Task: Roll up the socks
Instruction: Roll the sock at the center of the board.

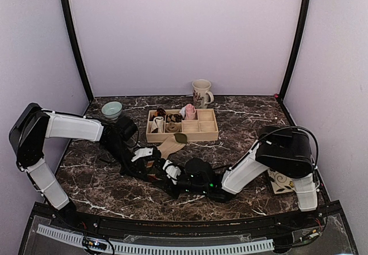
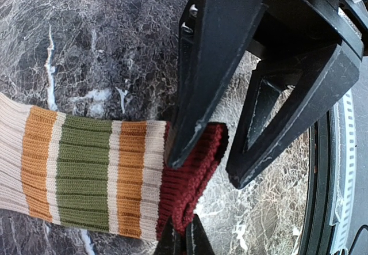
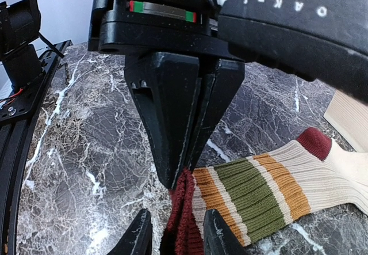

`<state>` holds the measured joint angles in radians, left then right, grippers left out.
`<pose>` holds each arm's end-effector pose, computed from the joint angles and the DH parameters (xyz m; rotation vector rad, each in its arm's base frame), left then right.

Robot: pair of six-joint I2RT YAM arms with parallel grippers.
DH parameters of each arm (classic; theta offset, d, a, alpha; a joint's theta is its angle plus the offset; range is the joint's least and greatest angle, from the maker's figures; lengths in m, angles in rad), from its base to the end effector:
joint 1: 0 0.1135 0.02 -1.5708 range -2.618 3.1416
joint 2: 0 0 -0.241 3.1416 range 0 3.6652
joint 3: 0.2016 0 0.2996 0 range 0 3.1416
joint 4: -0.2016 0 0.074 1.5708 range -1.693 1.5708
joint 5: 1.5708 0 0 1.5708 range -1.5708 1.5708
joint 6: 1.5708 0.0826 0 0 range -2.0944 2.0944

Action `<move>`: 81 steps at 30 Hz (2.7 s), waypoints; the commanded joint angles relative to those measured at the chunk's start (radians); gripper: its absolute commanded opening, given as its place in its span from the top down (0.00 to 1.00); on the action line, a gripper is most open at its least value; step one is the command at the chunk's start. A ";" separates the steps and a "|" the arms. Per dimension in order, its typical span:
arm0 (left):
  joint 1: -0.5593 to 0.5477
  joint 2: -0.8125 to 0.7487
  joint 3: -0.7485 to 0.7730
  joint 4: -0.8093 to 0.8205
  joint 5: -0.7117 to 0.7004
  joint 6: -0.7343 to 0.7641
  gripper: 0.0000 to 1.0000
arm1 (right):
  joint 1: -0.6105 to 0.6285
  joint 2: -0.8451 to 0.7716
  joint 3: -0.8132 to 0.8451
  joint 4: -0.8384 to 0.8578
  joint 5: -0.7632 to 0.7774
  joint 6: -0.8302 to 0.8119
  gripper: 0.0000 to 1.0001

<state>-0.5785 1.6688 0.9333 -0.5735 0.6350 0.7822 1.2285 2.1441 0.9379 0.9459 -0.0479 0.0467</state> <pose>0.2561 -0.2258 0.0652 1.7885 2.0244 -0.8461 0.1516 0.4372 0.0228 -1.1078 1.5874 0.9227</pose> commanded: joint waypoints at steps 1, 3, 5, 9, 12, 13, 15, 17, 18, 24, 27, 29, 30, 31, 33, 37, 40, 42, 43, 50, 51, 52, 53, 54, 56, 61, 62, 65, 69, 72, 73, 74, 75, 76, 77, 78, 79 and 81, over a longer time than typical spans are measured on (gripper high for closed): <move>0.005 -0.021 0.005 -0.016 0.009 0.008 0.98 | 0.008 0.028 -0.005 0.038 -0.002 0.018 0.69; 0.005 -0.022 0.006 -0.019 0.007 0.011 0.98 | 0.007 0.033 -0.001 0.031 -0.007 0.018 0.67; 0.005 -0.023 0.008 -0.022 0.002 0.013 0.98 | 0.007 0.037 0.004 0.025 -0.012 0.015 0.67; 0.005 -0.023 0.010 -0.022 0.004 0.012 0.98 | 0.008 0.041 0.008 0.019 -0.010 0.010 0.70; 0.005 -0.023 0.008 -0.017 -0.001 0.012 0.98 | 0.008 0.036 0.003 0.027 0.008 0.011 0.75; 0.005 -0.022 0.006 -0.017 -0.002 0.012 0.98 | 0.007 0.035 0.001 0.031 0.011 0.013 0.76; 0.005 -0.019 0.005 -0.017 -0.001 0.011 0.98 | 0.008 0.034 -0.002 0.041 0.010 0.022 0.75; 0.005 -0.017 0.004 -0.018 -0.001 0.011 0.98 | 0.007 0.035 -0.002 0.049 0.008 0.030 0.71; 0.005 -0.017 0.005 -0.019 -0.002 0.014 0.98 | 0.008 0.035 0.000 0.051 0.008 0.031 0.70; 0.005 -0.020 0.005 -0.017 -0.003 0.017 0.98 | 0.009 0.039 0.006 0.058 0.010 0.032 0.70; 0.005 -0.016 0.004 -0.018 -0.002 0.018 0.98 | 0.009 0.039 0.010 0.066 0.007 0.037 0.70; 0.005 -0.015 0.004 -0.019 -0.004 0.019 0.98 | 0.009 0.041 0.013 0.069 0.006 0.038 0.71; 0.005 -0.015 0.004 -0.018 -0.005 0.020 0.98 | 0.009 0.040 0.014 0.069 0.007 0.038 0.72; 0.006 -0.015 0.003 -0.018 -0.005 0.022 0.98 | 0.009 0.040 0.014 0.070 0.007 0.038 0.72; 0.005 -0.013 0.005 -0.018 -0.007 0.023 0.98 | 0.009 0.039 0.011 0.075 0.009 0.038 0.74; 0.006 -0.013 0.004 -0.015 -0.008 0.019 0.98 | 0.009 0.039 0.010 0.072 -0.003 0.042 0.81; 0.005 -0.015 -0.001 -0.008 -0.017 0.018 0.97 | 0.009 0.040 0.011 0.063 -0.014 0.054 0.91; 0.005 -0.022 -0.008 0.001 -0.031 0.014 0.92 | 0.009 0.040 0.012 0.052 -0.015 0.064 0.95; 0.006 -0.028 -0.015 0.008 -0.039 0.011 0.89 | 0.007 0.041 0.012 0.047 -0.014 0.068 0.97; 0.042 -0.149 -0.120 0.095 -0.141 0.007 0.56 | -0.003 0.028 0.023 -0.031 -0.043 0.095 1.00; 0.051 -0.176 -0.144 0.106 -0.163 0.018 0.56 | -0.009 0.023 0.029 -0.060 -0.052 0.107 1.00; 0.056 -0.202 -0.171 0.116 -0.186 0.026 0.56 | -0.016 0.020 0.036 -0.087 -0.068 0.118 1.00; 0.063 -0.229 -0.195 0.125 -0.208 0.032 0.55 | -0.023 0.018 0.050 -0.120 -0.088 0.132 1.00; 0.067 -0.260 -0.224 0.126 -0.226 0.047 0.56 | -0.033 0.017 0.066 -0.154 -0.116 0.147 1.00; 0.070 -0.339 -0.285 0.129 -0.264 0.102 0.55 | -0.053 0.021 0.095 -0.209 -0.176 0.189 1.00; 0.065 -0.543 -0.370 0.179 -0.279 0.250 0.55 | -0.100 0.041 0.200 -0.386 -0.256 0.304 1.00; 0.059 -0.572 -0.386 0.202 -0.278 0.270 0.55 | -0.110 0.050 0.253 -0.431 -0.272 0.337 1.00; 0.019 -0.634 -0.418 0.268 -0.269 0.317 0.56 | -0.123 0.065 0.304 -0.530 -0.304 0.374 1.00; -0.101 -0.695 -0.516 0.411 -0.283 0.391 0.58 | -0.125 0.063 0.333 -0.640 -0.301 0.398 1.00; -0.157 -0.697 -0.574 0.499 -0.290 0.421 0.59 | -0.126 0.049 0.321 -0.676 -0.289 0.420 1.00; -0.164 -0.683 -0.578 0.529 -0.294 0.416 0.60 | -0.126 0.043 0.312 -0.675 -0.287 0.426 1.00; -0.170 -0.662 -0.578 0.556 -0.301 0.406 0.61 | -0.126 0.037 0.300 -0.668 -0.289 0.431 1.00; -0.173 -0.641 -0.572 0.581 -0.310 0.397 0.63 | -0.125 0.034 0.288 -0.661 -0.290 0.440 1.00; -0.175 -0.619 -0.566 0.602 -0.315 0.388 0.63 | -0.126 0.034 0.279 -0.658 -0.288 0.447 1.00; -0.178 -0.594 -0.559 0.619 -0.318 0.385 0.64 | -0.126 0.035 0.277 -0.661 -0.287 0.450 1.00; -0.182 -0.580 -0.554 0.638 -0.321 0.382 0.64 | -0.124 0.037 0.276 -0.666 -0.286 0.451 1.00; -0.187 -0.569 -0.553 0.655 -0.323 0.384 0.64 | -0.125 0.040 0.274 -0.665 -0.285 0.454 1.00; -0.198 -0.554 -0.558 0.705 -0.326 0.391 0.65 | -0.124 0.044 0.275 -0.663 -0.285 0.464 1.00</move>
<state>-0.7574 1.0920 0.3660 -0.0021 0.3225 1.1641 1.1004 2.1883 1.2430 0.3393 -0.3275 0.4786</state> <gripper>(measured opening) 0.353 0.008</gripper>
